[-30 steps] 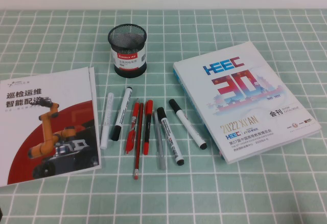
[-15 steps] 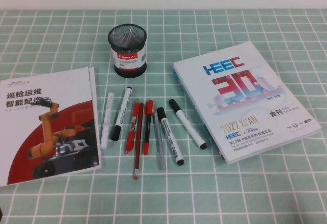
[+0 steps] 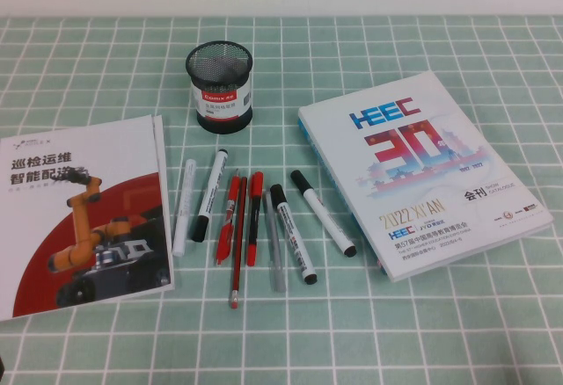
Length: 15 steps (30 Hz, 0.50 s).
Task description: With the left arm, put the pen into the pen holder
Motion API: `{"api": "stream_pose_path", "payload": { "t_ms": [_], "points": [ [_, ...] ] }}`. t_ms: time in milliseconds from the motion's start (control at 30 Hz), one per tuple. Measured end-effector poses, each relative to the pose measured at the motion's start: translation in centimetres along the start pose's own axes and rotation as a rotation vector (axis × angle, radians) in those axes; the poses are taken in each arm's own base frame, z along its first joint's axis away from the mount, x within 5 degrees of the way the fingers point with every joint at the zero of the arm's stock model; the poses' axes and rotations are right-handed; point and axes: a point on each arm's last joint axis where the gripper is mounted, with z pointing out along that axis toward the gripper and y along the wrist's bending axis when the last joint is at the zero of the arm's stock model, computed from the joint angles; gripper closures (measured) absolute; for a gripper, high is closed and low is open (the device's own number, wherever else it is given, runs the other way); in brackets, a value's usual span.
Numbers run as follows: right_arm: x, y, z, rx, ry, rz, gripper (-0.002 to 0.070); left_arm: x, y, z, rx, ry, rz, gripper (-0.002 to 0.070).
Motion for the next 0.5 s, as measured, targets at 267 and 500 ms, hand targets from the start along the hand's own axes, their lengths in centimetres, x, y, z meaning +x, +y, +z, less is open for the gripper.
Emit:
{"api": "stream_pose_path", "payload": {
  "t_ms": [267,500],
  "points": [
    [0.00,0.00,0.00,0.000,0.000,0.000,0.0696,0.00,0.00,0.00,0.000,0.000,0.000,0.0678],
    [0.00,0.00,0.00,0.000,0.000,0.000,0.0696,-0.09,-0.02,0.00,0.003,-0.010,-0.014,0.0678]
  ]
}}
